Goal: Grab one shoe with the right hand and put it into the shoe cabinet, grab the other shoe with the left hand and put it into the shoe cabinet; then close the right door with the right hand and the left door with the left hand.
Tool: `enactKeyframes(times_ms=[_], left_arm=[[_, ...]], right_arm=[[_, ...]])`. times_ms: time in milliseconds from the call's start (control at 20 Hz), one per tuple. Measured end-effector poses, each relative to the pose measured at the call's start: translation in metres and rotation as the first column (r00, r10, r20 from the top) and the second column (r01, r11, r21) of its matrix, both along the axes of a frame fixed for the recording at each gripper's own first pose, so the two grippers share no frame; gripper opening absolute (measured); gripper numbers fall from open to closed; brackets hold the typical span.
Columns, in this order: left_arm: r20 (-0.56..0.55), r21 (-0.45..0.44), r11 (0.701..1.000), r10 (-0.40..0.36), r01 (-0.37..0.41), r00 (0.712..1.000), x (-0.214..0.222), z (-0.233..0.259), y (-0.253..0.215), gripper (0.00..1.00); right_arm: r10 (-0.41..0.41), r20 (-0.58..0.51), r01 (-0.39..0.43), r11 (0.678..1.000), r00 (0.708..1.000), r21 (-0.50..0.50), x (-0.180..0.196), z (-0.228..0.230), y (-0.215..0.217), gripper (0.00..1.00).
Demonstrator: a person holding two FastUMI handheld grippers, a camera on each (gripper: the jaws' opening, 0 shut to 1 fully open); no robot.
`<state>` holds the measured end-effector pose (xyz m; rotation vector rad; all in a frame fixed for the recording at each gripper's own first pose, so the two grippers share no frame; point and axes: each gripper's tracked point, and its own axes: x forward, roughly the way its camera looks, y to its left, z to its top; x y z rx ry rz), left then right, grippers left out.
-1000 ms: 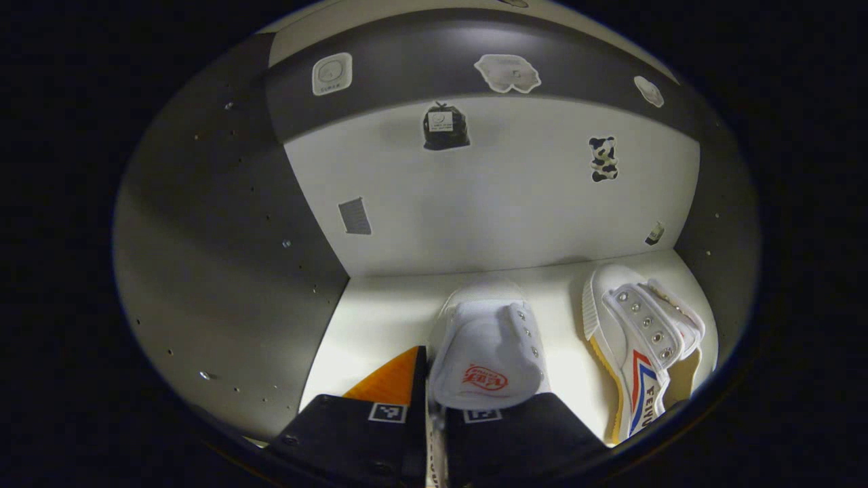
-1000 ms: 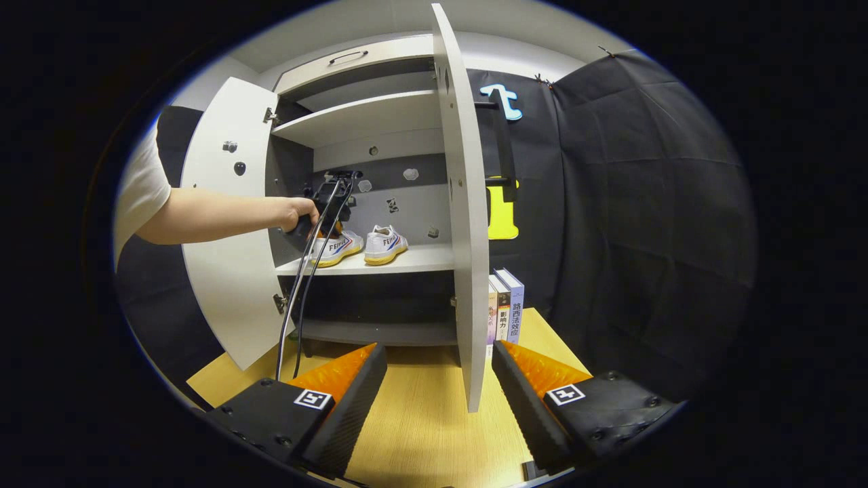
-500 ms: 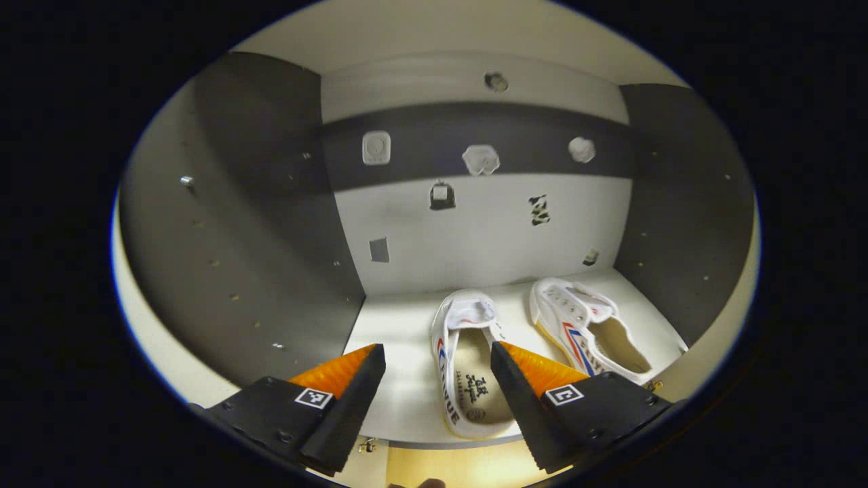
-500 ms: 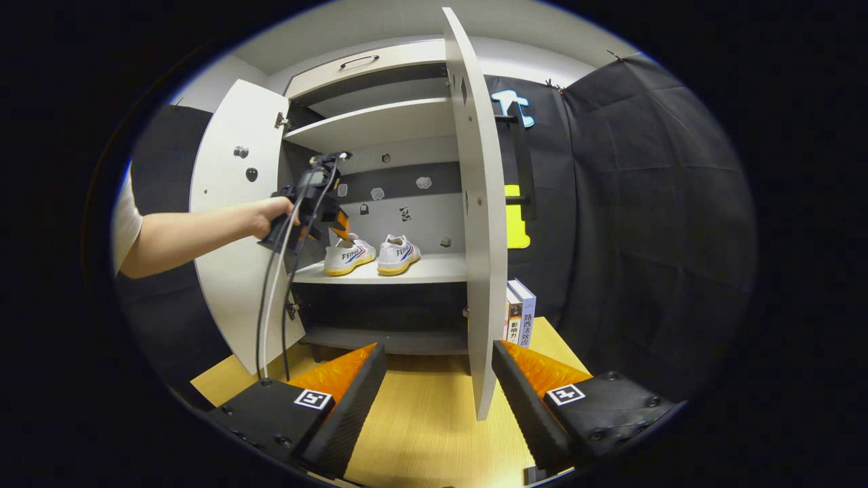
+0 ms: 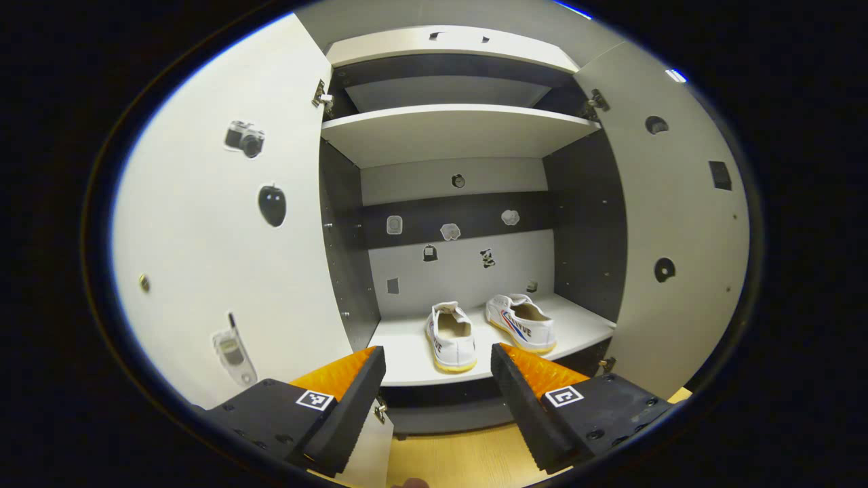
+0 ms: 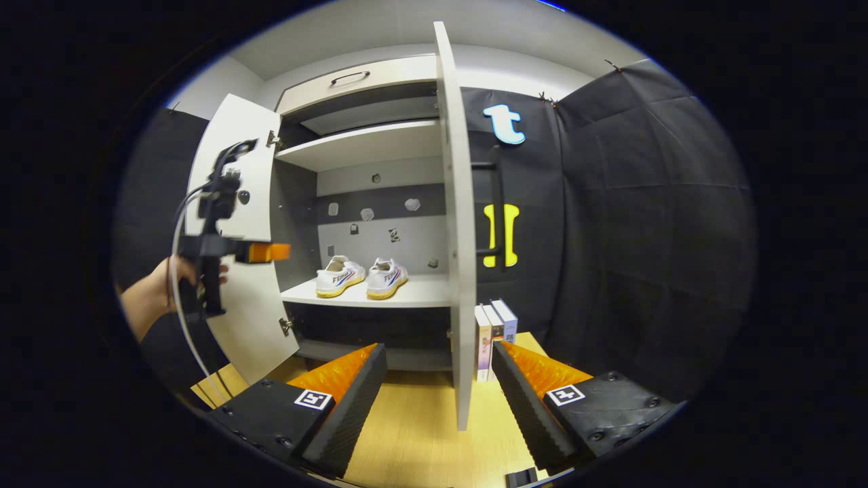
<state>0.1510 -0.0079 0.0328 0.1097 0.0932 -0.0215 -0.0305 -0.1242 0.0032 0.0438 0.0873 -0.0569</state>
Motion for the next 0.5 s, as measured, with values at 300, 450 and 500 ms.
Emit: enactKeyframes(times_ms=[300,450,500], left_arm=[[0.027,-0.1,0.994,-0.032,0.034,0.999,-0.072,-0.03,-0.014,0.97],[0.036,-0.152,0.986,-0.059,0.064,0.998,-0.087,-0.038,-0.026,0.97],[0.027,-0.157,0.985,-0.066,0.069,0.997,-0.089,-0.042,-0.029,0.97]], right_arm=[[-0.137,0.102,0.14,0.99,0.985,-0.023,0.01,0.061,-0.069,0.98],[-0.135,0.136,0.139,0.99,0.981,-0.017,0.022,0.082,-0.091,0.98],[-0.135,0.144,0.138,0.99,0.98,-0.012,0.027,0.087,-0.098,0.98]])
